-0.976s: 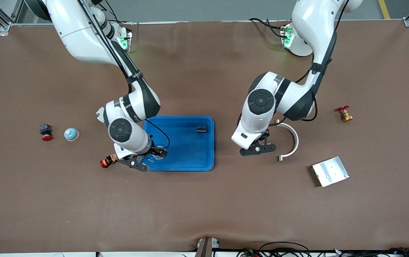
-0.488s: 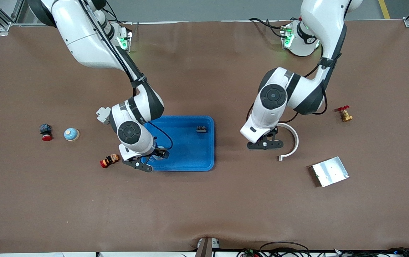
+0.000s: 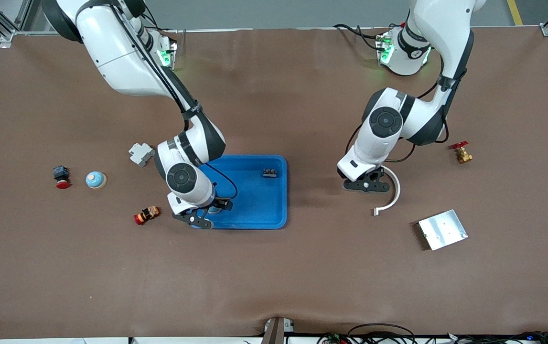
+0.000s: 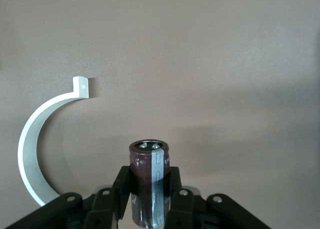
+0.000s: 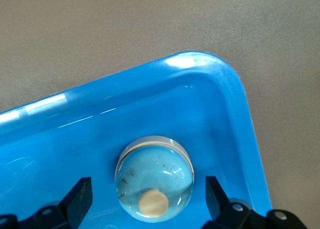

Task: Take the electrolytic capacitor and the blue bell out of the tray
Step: 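Carry the bell with the right gripper while the left gripper nears the bracket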

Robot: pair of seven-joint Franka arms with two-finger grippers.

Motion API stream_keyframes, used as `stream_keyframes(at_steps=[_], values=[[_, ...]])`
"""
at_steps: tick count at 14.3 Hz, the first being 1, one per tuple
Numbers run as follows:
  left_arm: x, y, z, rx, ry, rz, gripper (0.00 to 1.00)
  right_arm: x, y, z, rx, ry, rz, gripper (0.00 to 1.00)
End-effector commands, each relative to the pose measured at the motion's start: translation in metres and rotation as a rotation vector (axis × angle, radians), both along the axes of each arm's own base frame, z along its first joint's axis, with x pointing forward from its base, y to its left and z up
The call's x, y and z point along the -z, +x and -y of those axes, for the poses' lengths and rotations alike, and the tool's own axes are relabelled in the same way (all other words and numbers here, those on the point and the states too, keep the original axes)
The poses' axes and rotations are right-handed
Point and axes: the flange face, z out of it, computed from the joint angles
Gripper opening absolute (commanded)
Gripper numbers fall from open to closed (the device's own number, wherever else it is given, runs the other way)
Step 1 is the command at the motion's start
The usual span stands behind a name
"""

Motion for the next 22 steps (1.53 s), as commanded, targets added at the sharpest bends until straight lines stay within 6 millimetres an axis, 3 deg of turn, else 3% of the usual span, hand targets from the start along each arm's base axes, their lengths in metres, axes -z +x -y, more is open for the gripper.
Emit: stream_keyframes(at_steps=[1,2,3,4,5,7,9,10,14,17,19,22], values=[[0.001,0.005,-0.029,0.062,0.0,0.008,0.0,-0.001,0.009,-0.003,0.005,-0.002,0.016,1.0],[0.005,0.008,-0.037,0.076,0.003,0.003,0.0,-0.001,0.009,-0.003,0.001,-0.001,0.016,1.0],[0.006,0.01,-0.042,0.083,0.006,0.0,0.0,0.0,0.009,-0.003,-0.001,-0.001,0.016,0.76],[0.009,0.013,-0.049,0.087,0.008,-0.003,0.0,-0.001,0.012,0.001,0.005,0.007,0.021,0.4],[0.012,0.016,-0.054,0.093,0.009,-0.005,0.0,-0.005,0.016,0.006,0.021,0.02,0.023,0.21],[0.023,0.018,-0.058,0.09,0.007,0.001,0.0,-0.007,0.016,0.006,0.022,0.024,0.021,0.01],[0.031,0.021,-0.064,0.08,0.005,0.006,0.0,-0.021,0.019,0.013,0.033,0.047,0.007,0.0],[0.033,0.021,-0.064,0.082,0.005,0.006,0.0,-0.04,0.026,0.02,0.059,0.082,-0.002,0.0],[0.048,0.025,-0.082,0.109,0.014,-0.011,0.0,-0.09,0.04,0.08,-0.044,0.141,-0.054,0.0],[0.059,0.027,-0.091,0.097,0.016,-0.015,0.0,-0.115,0.033,0.164,-0.203,0.157,-0.064,0.0],[0.063,0.026,-0.092,0.094,0.016,-0.02,0.0,-0.113,0.036,0.227,-0.282,0.15,-0.085,0.0],[0.066,0.025,-0.099,0.062,0.016,-0.027,0.0,-0.096,0.031,0.274,-0.361,0.071,-0.106,0.0]])
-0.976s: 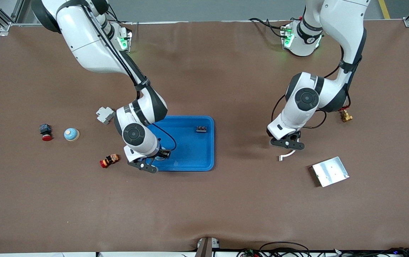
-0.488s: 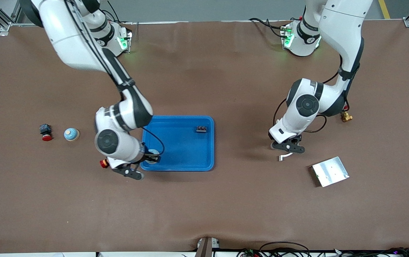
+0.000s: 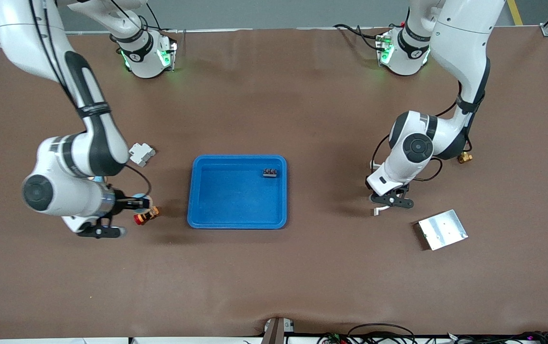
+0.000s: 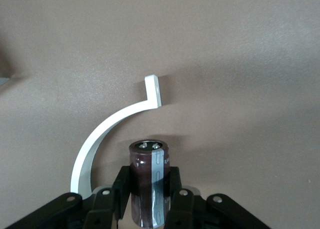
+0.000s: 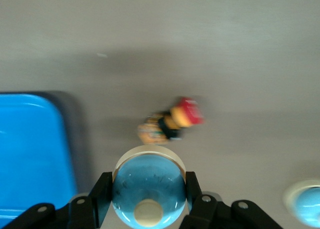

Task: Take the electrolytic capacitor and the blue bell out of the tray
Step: 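Carry the bell with the right gripper while the left gripper nears the bracket, then set the bell down with the right gripper while the left gripper releases the capacitor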

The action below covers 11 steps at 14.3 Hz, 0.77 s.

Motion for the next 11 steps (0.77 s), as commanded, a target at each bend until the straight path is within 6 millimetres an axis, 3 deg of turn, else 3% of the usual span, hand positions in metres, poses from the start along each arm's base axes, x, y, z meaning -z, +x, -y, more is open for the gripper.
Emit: stream_keyframes(at_steps=[1,5,10,11], values=[[-0.001,-0.004,-0.005,-0.017,-0.008,0.007,0.0,0.021,-0.016,0.021,-0.079,-0.084,0.008,0.0],[0.005,-0.013,-0.003,-0.06,-0.015,0.016,0.0,0.068,-0.038,0.038,-0.137,-0.103,0.076,0.0],[0.01,-0.021,0.0,-0.106,-0.022,0.024,0.0,0.079,-0.039,0.056,-0.136,-0.107,0.083,0.03],[0.011,-0.022,0.002,-0.107,-0.023,0.022,0.0,0.08,-0.039,0.055,-0.135,-0.104,0.083,0.35]])
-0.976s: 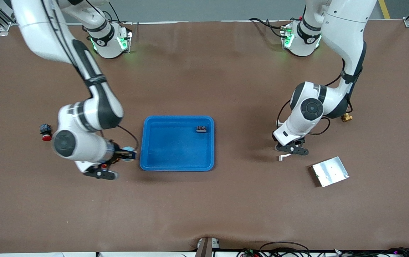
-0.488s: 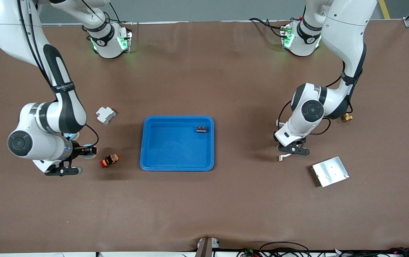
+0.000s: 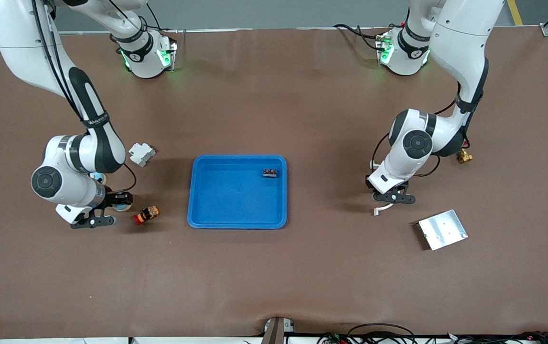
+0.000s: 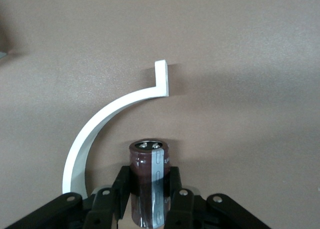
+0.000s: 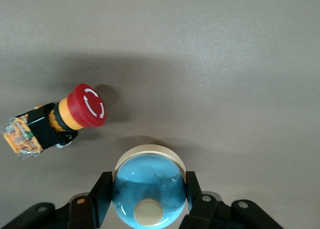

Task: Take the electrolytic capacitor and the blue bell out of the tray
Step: 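Set the bell down with the right gripper while the left gripper releases the capacitor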

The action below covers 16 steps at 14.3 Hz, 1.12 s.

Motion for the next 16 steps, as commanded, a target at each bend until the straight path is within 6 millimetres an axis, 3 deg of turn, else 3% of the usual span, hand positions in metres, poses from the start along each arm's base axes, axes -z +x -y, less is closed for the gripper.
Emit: stream_keyframes(at_steps=[1,2,3,7,10,12,16], values=[[0.002,-0.011,0.006,-0.016,-0.01,-0.002,0.0,0.001,-0.002,0.004,-0.002,0.005,0.005,0.59],[0.003,-0.01,0.006,-0.014,-0.008,-0.005,0.34,0.003,-0.002,0.004,0.002,0.006,0.002,0.97],[0.003,-0.01,0.006,-0.016,-0.008,-0.005,0.99,0.002,-0.001,0.004,-0.004,0.006,0.008,1.0],[-0.019,-0.004,0.013,-0.052,-0.02,0.012,1.0,-0.017,0.003,0.004,0.01,0.008,0.02,1.0],[-0.059,0.011,0.024,-0.072,-0.001,-0.045,1.0,-0.07,0.011,0.0,0.04,0.045,0.015,1.0],[-0.085,0.017,0.047,-0.132,-0.002,-0.068,1.0,-0.117,0.007,0.002,0.069,0.083,0.007,1.0],[-0.104,0.004,0.107,-0.348,-0.047,-0.058,1.0,-0.233,-0.013,0.023,0.102,0.105,0.008,1.0]])
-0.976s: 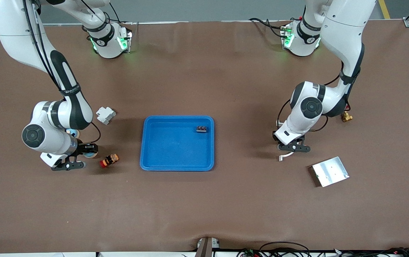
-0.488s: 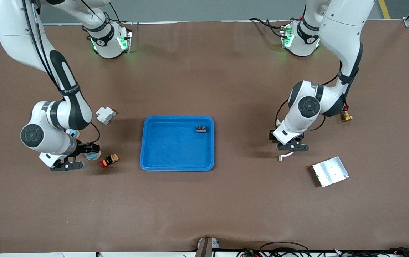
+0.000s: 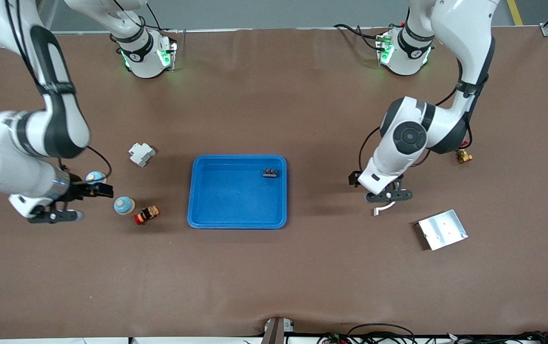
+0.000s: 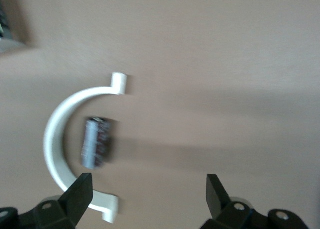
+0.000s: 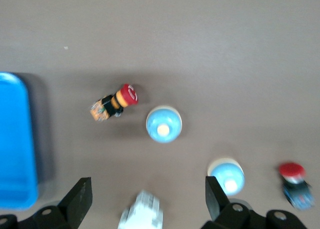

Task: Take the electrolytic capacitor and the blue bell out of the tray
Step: 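Set the bell down with the right gripper while the left gripper releases the capacitor, then move the left gripper to the tray and grasp the second capacitor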

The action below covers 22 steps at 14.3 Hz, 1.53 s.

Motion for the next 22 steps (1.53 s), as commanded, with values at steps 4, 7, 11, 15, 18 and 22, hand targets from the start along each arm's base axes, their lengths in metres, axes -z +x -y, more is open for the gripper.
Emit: stream_keyframes(at_steps=[4,7,11,15,18,22], values=[[-0.012,-0.031,0.074,-0.392,-0.026,-0.005,1.0,-0.168,-0.015,0.042,0.072,0.055,0.022,1.0],[-0.015,-0.042,0.104,-0.657,-0.04,-0.009,1.0,-0.21,-0.048,0.048,0.087,0.049,0.007,1.0],[-0.002,-0.05,0.141,-0.904,-0.034,-0.015,1.0,-0.226,-0.065,0.018,0.139,-0.057,-0.045,1.0],[0.008,-0.064,0.158,-1.016,-0.019,-0.027,1.0,-0.222,-0.064,0.026,0.131,-0.052,-0.046,1.0],[0.01,-0.069,0.178,-1.11,-0.025,-0.03,1.0,-0.225,-0.061,0.035,0.147,-0.064,-0.01,1.0],[0.017,-0.054,0.206,-1.338,-0.039,-0.041,1.0,-0.23,-0.057,0.033,0.134,-0.073,0.029,1.0]])
